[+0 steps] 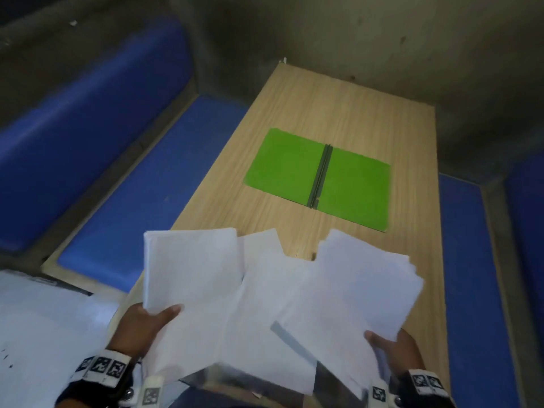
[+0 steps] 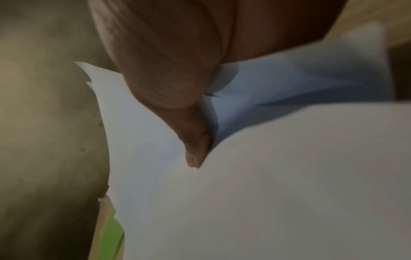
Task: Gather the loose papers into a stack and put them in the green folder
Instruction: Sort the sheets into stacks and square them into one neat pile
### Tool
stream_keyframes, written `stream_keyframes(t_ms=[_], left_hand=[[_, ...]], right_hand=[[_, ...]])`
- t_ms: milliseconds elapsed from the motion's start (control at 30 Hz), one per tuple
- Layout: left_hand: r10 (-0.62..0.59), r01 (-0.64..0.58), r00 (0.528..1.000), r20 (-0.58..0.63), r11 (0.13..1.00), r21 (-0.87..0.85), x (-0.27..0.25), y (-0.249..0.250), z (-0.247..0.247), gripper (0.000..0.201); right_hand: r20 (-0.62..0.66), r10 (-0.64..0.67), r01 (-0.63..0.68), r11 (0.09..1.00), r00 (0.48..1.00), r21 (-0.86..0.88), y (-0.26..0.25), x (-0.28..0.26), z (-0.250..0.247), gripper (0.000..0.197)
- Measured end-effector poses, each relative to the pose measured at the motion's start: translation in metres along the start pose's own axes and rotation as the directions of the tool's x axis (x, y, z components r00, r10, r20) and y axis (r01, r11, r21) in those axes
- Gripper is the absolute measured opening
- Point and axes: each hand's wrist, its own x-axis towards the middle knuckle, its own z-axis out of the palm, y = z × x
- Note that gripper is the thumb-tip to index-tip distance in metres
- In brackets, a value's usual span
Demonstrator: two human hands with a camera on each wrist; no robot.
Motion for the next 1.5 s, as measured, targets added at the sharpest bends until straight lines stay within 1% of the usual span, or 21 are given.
stream_keyframes(t_ms=[33,100,200,267,300,333,367,400,433,500,533,600,767,867,967,1033,1167,1267,1367,1433,1500], left_hand=[[0.007,-0.007,1.000,-0.025,1.000,-0.008,0.000,0.001,-0.009,0.023],[-0.001,-0.002,0.997,-0.073,0.999,-0.039,0.002,-0.002,-0.027,0.023],[-0.035,0.026,0.991,-0.126,0.997,-0.068,0.008,-0.010,-0.046,0.030],[-0.050,0.042,0.988,-0.145,0.997,-0.057,0.012,-0.018,-0.051,0.033],[-0.052,0.047,0.988,-0.145,0.998,-0.039,0.012,-0.021,-0.051,0.034],[-0.051,0.047,0.989,-0.139,0.998,-0.028,0.013,-0.023,-0.051,0.035],[-0.056,0.053,0.990,-0.130,0.998,-0.025,0.012,-0.025,-0.049,0.035],[-0.060,0.056,0.991,-0.122,0.998,-0.029,0.013,-0.028,-0.046,0.035],[-0.066,0.063,0.991,-0.114,0.998,-0.032,0.013,-0.030,-0.043,0.035],[-0.073,0.069,0.992,-0.104,0.997,-0.040,0.013,-0.033,-0.037,0.032],[-0.079,0.074,0.992,-0.097,0.996,-0.049,0.013,-0.033,-0.034,0.031],[-0.091,0.085,0.992,-0.086,0.994,-0.071,0.013,-0.032,-0.030,0.030],[-0.086,0.083,0.994,-0.067,0.995,-0.054,0.011,-0.024,-0.030,0.028],[-0.087,0.084,0.995,-0.056,0.995,-0.058,0.011,-0.023,-0.031,0.029],[-0.084,0.081,0.995,-0.052,0.995,-0.054,0.011,-0.021,-0.031,0.028],[-0.080,0.077,0.996,-0.050,0.996,-0.053,0.011,-0.019,-0.031,0.028],[-0.072,0.070,0.996,-0.047,0.996,-0.048,0.010,-0.013,-0.032,0.026],[-0.067,0.065,0.997,-0.046,0.997,-0.037,0.010,-0.013,-0.033,0.027],[-0.065,0.063,0.996,-0.054,0.998,-0.029,0.008,-0.010,-0.033,0.027],[-0.060,0.059,0.996,-0.062,0.998,-0.022,0.007,-0.009,-0.032,0.026],[-0.060,0.059,0.996,-0.067,0.998,-0.020,0.008,-0.012,-0.032,0.026]], right_hand=[[-0.003,-0.025,0.025,0.998,1.000,0.050,-0.001,0.001,-0.010,0.062],[-0.021,-0.092,0.093,0.990,0.996,0.103,-0.007,0.002,-0.024,0.086],[-0.011,-0.134,0.134,0.979,0.991,0.154,-0.026,0.001,-0.032,0.076],[0.038,-0.182,0.172,0.970,0.983,0.172,-0.042,-0.002,-0.027,0.082],[0.081,-0.191,0.173,0.966,0.978,0.190,-0.050,-0.005,-0.023,0.071],[0.088,-0.190,0.169,0.964,0.978,0.208,-0.056,-0.009,-0.016,0.053],[0.072,-0.171,0.152,0.965,0.983,0.211,-0.061,-0.010,-0.008,0.042],[0.081,-0.146,0.127,0.970,0.986,0.208,-0.064,-0.009,-0.001,0.043],[0.092,-0.137,0.117,0.973,0.986,0.198,-0.065,-0.005,0.008,0.049],[0.088,-0.146,0.136,0.985,0.985,0.105,-0.062,0.002,0.025,0.062],[0.077,-0.135,0.131,0.990,0.988,0.056,-0.056,0.008,0.033,0.062],[0.011,-0.107,0.107,0.993,0.994,-0.043,-0.046,0.014,0.043,0.058],[-0.107,-0.037,0.016,0.981,0.994,-0.191,-0.022,0.019,0.034,0.065],[-0.196,-0.019,-0.016,0.984,0.980,-0.178,-0.031,0.012,0.019,0.065],[-0.334,-0.017,-0.035,0.988,0.942,-0.149,-0.052,0.001,-0.005,0.054],[-0.401,-0.043,-0.025,0.986,0.915,-0.164,-0.065,-0.008,-0.021,0.054],[-0.473,-0.040,-0.026,0.991,0.880,-0.133,-0.079,-0.016,-0.040,0.054],[-0.371,-0.072,0.050,0.996,0.926,-0.068,-0.091,-0.016,-0.029,0.052],[-0.158,-0.140,0.131,0.989,0.977,-0.068,-0.096,-0.015,0.017,0.043],[0.012,-0.118,0.118,0.985,0.993,-0.122,-0.091,-0.010,0.057,0.043],[0.130,-0.027,0.063,0.957,0.991,-0.284,-0.079,0.003,0.091,0.041]])
